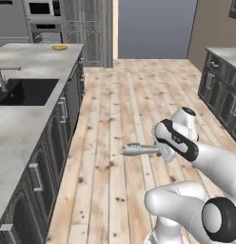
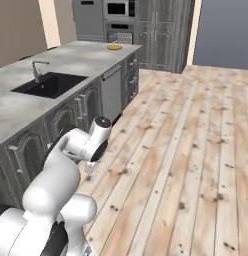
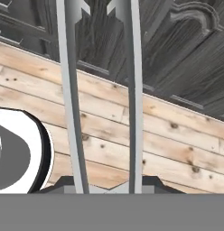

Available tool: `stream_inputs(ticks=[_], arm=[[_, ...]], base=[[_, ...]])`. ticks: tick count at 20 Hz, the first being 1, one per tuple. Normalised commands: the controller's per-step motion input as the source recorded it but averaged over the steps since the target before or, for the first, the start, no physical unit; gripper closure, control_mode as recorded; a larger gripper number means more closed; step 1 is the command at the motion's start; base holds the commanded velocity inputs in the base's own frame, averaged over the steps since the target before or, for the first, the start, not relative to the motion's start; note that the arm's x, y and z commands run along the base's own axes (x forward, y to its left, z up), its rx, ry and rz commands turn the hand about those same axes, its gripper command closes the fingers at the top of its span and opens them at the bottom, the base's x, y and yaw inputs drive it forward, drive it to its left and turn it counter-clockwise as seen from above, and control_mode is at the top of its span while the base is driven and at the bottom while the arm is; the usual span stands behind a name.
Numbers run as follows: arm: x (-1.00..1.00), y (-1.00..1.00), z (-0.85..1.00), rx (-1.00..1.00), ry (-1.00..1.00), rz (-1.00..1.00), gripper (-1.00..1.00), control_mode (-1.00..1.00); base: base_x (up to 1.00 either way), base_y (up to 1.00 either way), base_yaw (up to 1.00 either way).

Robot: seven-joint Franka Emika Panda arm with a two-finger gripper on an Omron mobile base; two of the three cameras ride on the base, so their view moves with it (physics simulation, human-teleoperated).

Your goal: Pick up the tongs from the counter and place them near the plate next to the oven.

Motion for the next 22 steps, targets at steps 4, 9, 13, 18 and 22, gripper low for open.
stream_inputs(ticks=[4,9,13,18,22], arm=[[0.00,0.00,0.00,0.00,0.00,0.00,1.00,1.00],[0.00,0.00,0.00,0.00,0.00,0.00,1.00,1.00],[0.00,0.00,0.00,0.00,0.00,0.00,1.00,1.00],[0.00,0.00,0.00,0.00,0.00,0.00,1.00,1.00],[0.00,0.00,0.00,0.00,0.00,0.00,1.00,1.00]], base=[[1.00,-0.20,0.26],[1.00,-0.22,0.26],[1.00,-0.30,0.26],[1.00,-0.30,0.25],[1.00,-0.25,0.23]])
